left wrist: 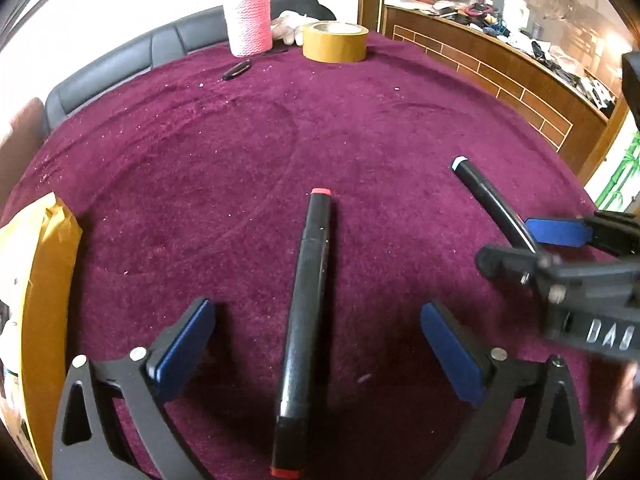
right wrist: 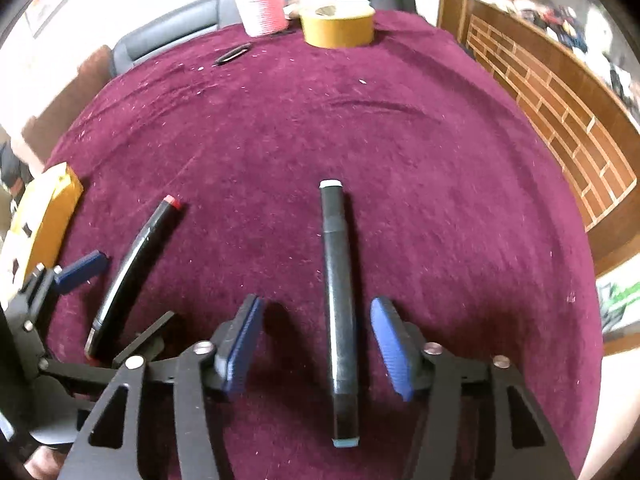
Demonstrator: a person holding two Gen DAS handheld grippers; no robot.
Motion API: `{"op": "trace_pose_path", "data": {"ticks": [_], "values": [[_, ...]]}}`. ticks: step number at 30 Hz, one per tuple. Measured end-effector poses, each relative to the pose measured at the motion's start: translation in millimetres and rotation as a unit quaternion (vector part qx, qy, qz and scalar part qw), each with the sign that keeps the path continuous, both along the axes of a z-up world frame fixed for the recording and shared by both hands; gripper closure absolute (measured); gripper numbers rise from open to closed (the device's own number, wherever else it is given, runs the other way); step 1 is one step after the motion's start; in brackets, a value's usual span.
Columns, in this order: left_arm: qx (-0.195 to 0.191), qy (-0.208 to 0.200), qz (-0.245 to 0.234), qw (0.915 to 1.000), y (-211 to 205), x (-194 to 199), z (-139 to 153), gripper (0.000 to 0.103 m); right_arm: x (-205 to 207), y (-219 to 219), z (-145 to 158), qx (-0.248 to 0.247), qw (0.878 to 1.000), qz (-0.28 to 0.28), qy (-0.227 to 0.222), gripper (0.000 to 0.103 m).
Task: Organize objects
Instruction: 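Grasp the blue-capped black marker with the right tool while the left tool holds its marker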
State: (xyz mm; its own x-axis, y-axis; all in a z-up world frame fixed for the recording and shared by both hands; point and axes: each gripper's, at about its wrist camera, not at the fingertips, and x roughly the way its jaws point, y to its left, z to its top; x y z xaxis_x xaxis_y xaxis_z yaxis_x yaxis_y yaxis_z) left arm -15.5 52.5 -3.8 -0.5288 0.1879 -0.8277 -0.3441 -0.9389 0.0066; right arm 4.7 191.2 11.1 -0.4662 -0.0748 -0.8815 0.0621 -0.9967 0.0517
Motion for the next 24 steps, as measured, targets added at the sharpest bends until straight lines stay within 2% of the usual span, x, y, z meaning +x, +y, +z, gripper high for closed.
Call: {"op": "trace_pose_path", "data": {"ticks": [3, 5, 6, 7, 8, 9, 13, 24], "values": [[0.001, -0.001, 0.004, 1.0, -1, 2, 0, 0.001, 3, 0, -1, -0.002, 1.0, 0.009, 0.017, 0.033], [0.003, 0.003, 0.006, 1.0, -3, 7, 1, 0.008, 5, 3, -1, -0.017, 1.0, 0.009, 0.021, 0.03], [0.004, 0.007, 0.004, 1.0, -3, 9, 3, 0.021, 5, 5, -2, -0.023, 0.999, 0.009, 0.021, 0.027], [0.005, 0.011, 0.001, 0.9999, -2, 13, 5, 0.048, 5, 5, -2, -0.026, 0.999, 0.009, 0.02, 0.026], [0.004, 0.014, -0.004, 0.9999, -1, 19, 9, 0.064, 5, 3, -2, -0.021, 1.0, 0.01, 0.019, 0.026], [0.002, 0.013, -0.006, 0.9999, 0, 22, 10, 0.086, 5, 1, -2, -0.012, 1.0, 0.011, 0.019, 0.026], [-0.003, 0.02, -0.005, 0.9998, 3, 31, 10, 0.086, 5, -7, -4, 0.023, 0.999, 0.012, 0.021, 0.026], [-0.004, 0.039, 0.009, 0.9992, 4, 33, 8, 0.08, 5, -9, -4, 0.025, 0.999, 0.0, 0.021, 0.026]]}}
